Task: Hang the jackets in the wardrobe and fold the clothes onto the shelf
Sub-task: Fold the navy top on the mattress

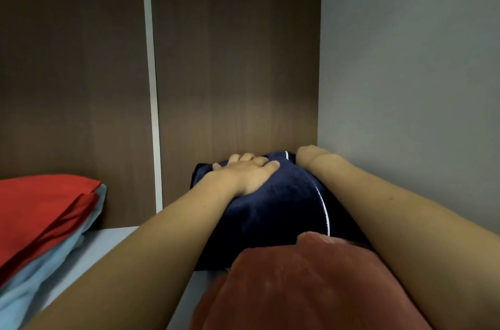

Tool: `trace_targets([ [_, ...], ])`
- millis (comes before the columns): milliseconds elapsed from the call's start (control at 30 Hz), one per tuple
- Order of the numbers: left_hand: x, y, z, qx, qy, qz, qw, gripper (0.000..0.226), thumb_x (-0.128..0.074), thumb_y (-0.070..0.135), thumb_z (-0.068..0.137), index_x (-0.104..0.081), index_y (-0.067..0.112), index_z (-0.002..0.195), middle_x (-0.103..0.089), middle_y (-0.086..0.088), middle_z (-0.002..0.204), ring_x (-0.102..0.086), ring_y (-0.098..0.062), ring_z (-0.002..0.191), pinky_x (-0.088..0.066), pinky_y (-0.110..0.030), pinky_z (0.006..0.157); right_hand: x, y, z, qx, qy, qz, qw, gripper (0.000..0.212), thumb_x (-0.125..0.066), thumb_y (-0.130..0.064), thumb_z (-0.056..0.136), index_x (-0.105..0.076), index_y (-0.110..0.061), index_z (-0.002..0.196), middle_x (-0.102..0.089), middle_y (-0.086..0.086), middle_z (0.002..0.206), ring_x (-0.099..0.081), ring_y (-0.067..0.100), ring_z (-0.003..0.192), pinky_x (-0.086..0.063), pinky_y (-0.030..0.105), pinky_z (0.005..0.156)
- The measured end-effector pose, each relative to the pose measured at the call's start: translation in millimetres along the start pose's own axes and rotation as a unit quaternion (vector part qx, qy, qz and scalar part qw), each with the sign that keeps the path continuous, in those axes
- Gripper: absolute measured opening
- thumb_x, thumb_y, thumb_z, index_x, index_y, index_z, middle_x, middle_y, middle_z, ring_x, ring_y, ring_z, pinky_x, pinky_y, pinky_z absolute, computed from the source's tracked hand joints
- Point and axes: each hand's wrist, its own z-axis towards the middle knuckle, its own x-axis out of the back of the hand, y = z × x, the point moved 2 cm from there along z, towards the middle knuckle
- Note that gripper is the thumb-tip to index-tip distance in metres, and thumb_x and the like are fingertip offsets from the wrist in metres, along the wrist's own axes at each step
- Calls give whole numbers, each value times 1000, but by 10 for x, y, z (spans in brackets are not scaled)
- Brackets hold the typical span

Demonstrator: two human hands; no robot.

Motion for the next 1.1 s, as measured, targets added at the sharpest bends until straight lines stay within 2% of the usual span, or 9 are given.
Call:
trace_targets([
  [100,-3,-14,37,-5,-21,18,1000,69,-10,72,88,-21,47,151,-17,9,161,-10,-29,147,-8,-69,111,-6,-8,4,2,-4,-1,1000,39,-41,-17,103,-49,-7,139,-50,14,142,-51,31,128,-42,37,101],
  [200,-15,-14,42,-9,-33,17,999,77,-6,73,79,-21,46,151,-19,4,161,-14,-31,145,-13,-61,115,-3,-20,1,7,-7,1,1000,38,-41,-17,103,-50,-6,139,-51,14,142,-51,31,128,-41,37,102],
  [367,-73,-5,81,-3,-17,-25,1000,55,-15,58,98,-23,41,151,-22,-2,159,-18,-32,142,-14,-41,113,2,-23,-7,11,-9,4,1000,36,-43,-17,102,-52,-5,135,-53,14,138,-53,32,124,-43,38,100],
  [433,-60,11,69,16,-33,-31,999,59,-14,60,98,-24,39,152,-23,-2,159,-19,-30,142,-16,-41,113,23,-5,-46,15,0,9,1000,35,-45,-16,101,-54,-4,133,-55,15,135,-55,32,122,-44,37,97],
  [567,112,53,-49,31,-38,-4,999,68,-14,71,93,-28,42,152,-22,2,162,-20,-29,148,-16,-53,119,178,71,-224,37,51,28,998,30,-48,-15,97,-60,-2,121,-60,17,126,-60,34,111,-47,35,83],
  [667,316,47,-202,31,30,34,998,67,-20,72,93,-35,39,150,-29,2,159,-27,-28,146,-14,-61,116,403,92,-463,60,107,31,992,24,-50,-16,94,-62,-4,111,-62,17,120,-61,34,103,-44,32,75],
  [767,483,53,-426,22,99,54,993,66,-28,63,98,-34,26,151,-30,-3,159,-29,-28,145,-14,-59,117,562,77,-770,79,150,36,985,21,-51,-18,93,-60,-5,107,-61,18,119,-60,34,101,-43,30,74],
  [933,713,187,-1004,-32,188,45,981,62,-34,51,101,-29,17,153,-25,-6,161,-28,-29,145,-13,-56,120,680,120,-1427,99,187,68,975,36,-53,-23,94,-53,-3,124,-55,19,129,-54,36,116,-46,35,91],
  [1100,934,220,-1656,-88,262,67,959,60,-38,43,102,-26,16,153,-23,-4,161,-23,-26,147,-11,-56,121,829,241,-2391,98,241,95,961,53,-54,-24,94,-43,-5,141,-46,17,145,-42,32,134,-37,37,109],
])
